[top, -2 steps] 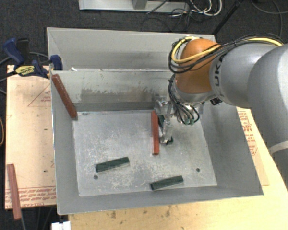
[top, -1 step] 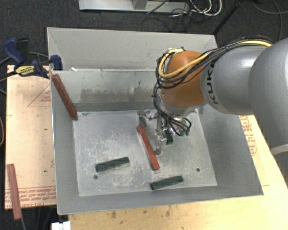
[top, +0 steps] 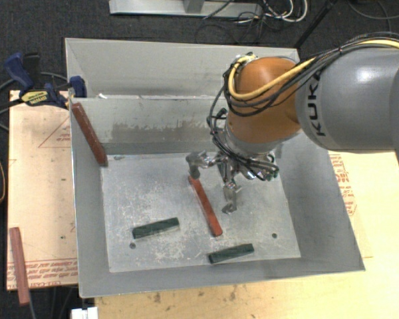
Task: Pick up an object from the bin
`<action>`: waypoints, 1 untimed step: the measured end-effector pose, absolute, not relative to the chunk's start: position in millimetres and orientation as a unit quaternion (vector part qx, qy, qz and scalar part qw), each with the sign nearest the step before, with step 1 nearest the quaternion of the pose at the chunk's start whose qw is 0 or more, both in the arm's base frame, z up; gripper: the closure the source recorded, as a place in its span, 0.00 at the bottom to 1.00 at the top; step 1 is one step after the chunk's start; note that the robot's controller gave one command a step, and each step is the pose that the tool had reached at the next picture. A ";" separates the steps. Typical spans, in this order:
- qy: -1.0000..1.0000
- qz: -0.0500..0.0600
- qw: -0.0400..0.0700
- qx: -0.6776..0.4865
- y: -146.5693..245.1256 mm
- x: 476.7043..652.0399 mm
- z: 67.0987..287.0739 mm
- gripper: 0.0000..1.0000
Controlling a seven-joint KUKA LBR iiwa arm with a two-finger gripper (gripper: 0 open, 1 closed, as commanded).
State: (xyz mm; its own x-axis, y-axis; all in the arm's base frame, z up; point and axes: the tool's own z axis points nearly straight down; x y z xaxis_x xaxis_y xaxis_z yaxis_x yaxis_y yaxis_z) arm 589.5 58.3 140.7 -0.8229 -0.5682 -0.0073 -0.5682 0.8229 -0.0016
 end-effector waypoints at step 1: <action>0.883 0.002 -0.001 -0.469 140.8 535.0 68.3 0.00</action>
Offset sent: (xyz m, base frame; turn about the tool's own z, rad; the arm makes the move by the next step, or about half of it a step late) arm -0.0526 0.0792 -0.0707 -0.3696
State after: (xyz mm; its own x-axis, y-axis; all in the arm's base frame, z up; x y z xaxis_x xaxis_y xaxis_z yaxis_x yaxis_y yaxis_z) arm 535.0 140.8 68.3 -0.5608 -0.8279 -0.0001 -0.8279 0.5608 0.0054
